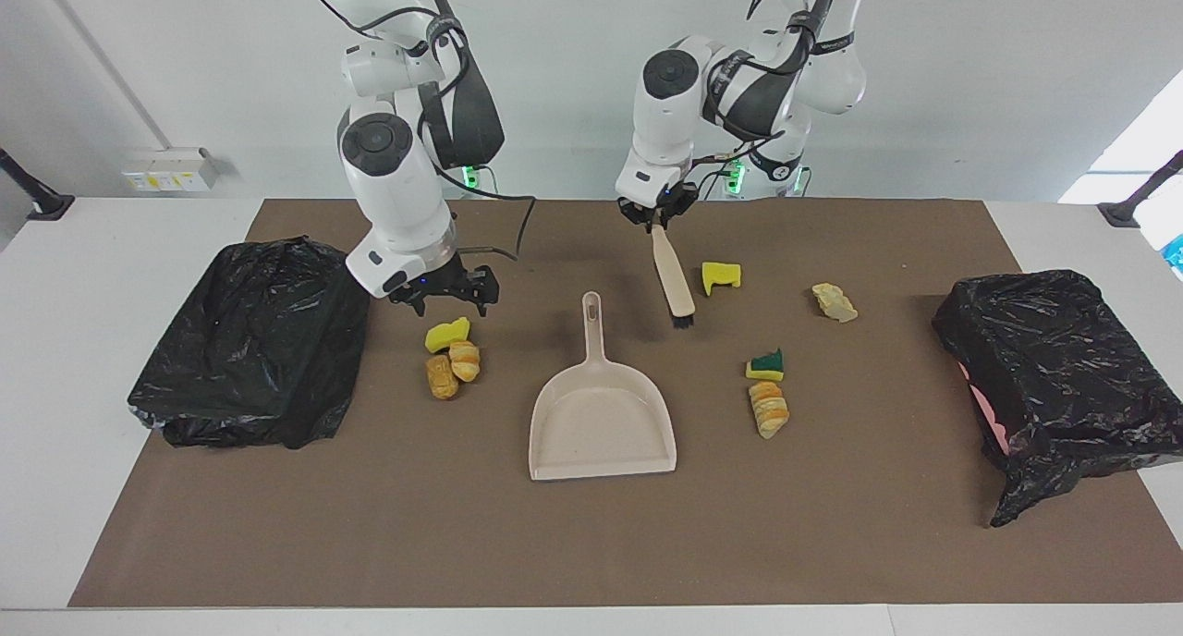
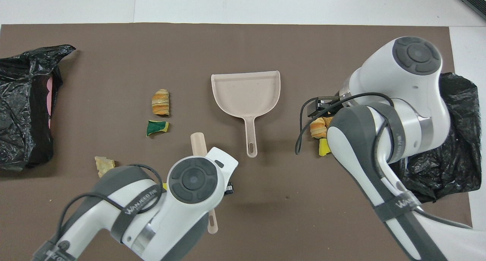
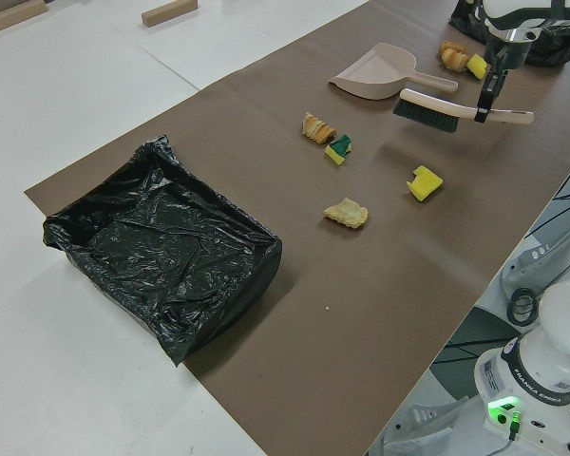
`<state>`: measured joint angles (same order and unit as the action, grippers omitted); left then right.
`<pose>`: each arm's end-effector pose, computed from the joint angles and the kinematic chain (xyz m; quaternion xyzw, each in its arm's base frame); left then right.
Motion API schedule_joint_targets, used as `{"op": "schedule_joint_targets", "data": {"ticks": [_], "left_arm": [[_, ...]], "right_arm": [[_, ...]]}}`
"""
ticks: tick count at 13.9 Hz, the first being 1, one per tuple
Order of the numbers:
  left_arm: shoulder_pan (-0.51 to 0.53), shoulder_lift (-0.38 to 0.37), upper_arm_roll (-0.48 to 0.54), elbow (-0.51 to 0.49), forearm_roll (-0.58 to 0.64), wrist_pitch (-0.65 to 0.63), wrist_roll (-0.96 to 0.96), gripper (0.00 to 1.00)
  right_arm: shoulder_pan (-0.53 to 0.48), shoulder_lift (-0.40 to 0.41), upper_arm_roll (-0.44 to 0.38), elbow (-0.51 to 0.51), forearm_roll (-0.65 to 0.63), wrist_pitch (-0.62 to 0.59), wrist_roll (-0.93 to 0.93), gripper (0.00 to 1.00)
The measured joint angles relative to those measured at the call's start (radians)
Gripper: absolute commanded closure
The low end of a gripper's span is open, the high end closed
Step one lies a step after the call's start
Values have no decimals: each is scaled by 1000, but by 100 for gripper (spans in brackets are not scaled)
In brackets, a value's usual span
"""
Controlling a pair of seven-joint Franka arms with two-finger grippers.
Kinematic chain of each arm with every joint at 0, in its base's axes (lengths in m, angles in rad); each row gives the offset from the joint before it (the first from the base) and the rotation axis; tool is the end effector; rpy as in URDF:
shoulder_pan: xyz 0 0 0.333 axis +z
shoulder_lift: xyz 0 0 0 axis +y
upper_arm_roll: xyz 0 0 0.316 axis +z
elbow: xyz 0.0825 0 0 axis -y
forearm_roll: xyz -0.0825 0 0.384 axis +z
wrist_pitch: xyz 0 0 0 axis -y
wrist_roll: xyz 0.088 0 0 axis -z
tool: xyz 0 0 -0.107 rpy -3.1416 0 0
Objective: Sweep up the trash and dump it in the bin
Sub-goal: 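Grasp the brush with the left gripper while the right gripper grasps the dustpan, then sweep bread and sponges into the dustpan with the left gripper's brush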
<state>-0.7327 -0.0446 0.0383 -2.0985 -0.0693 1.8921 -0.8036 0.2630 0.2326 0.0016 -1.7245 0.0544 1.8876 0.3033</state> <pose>0.3936 -0.3343 0.4274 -0.9939 -0.0678 0.0815 0.0310 0.5977 0.1661 0.4405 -0.9987 0.0287 0.0405 0.0150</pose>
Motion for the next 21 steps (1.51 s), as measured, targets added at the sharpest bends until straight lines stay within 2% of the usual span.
{"op": "schedule_joint_targets", "data": {"ticks": [3, 8, 12, 13, 15, 16, 18, 20, 21], "left_arm": [[135, 30, 2, 23, 15, 1, 120, 100], [301, 91, 2, 83, 73, 26, 220, 100], [442, 121, 2, 93, 80, 114, 427, 100], [474, 130, 2, 97, 80, 128, 494, 100], [522, 162, 2, 113, 80, 151, 599, 100], [534, 187, 2, 117, 80, 177, 624, 100], [536, 226, -4, 118, 80, 209, 639, 100], [531, 239, -15, 118, 80, 212, 639, 100], [528, 239, -19, 118, 80, 212, 639, 100]], "right_arm": [[97, 47, 2, 1, 9, 61, 110, 0], [239, 125, 2, 28, 43, 134, 166, 0], [259, 189, -1, 56, 22, 169, 171, 0], [260, 195, -1, 58, 20, 169, 165, 10], [263, 197, -1, 59, 20, 169, 143, 11], [266, 197, -1, 60, 20, 169, 137, 15], [271, 197, 0, 60, 20, 169, 125, 30], [277, 197, 1, 60, 20, 169, 114, 36], [278, 198, 1, 60, 20, 169, 113, 44]]}}
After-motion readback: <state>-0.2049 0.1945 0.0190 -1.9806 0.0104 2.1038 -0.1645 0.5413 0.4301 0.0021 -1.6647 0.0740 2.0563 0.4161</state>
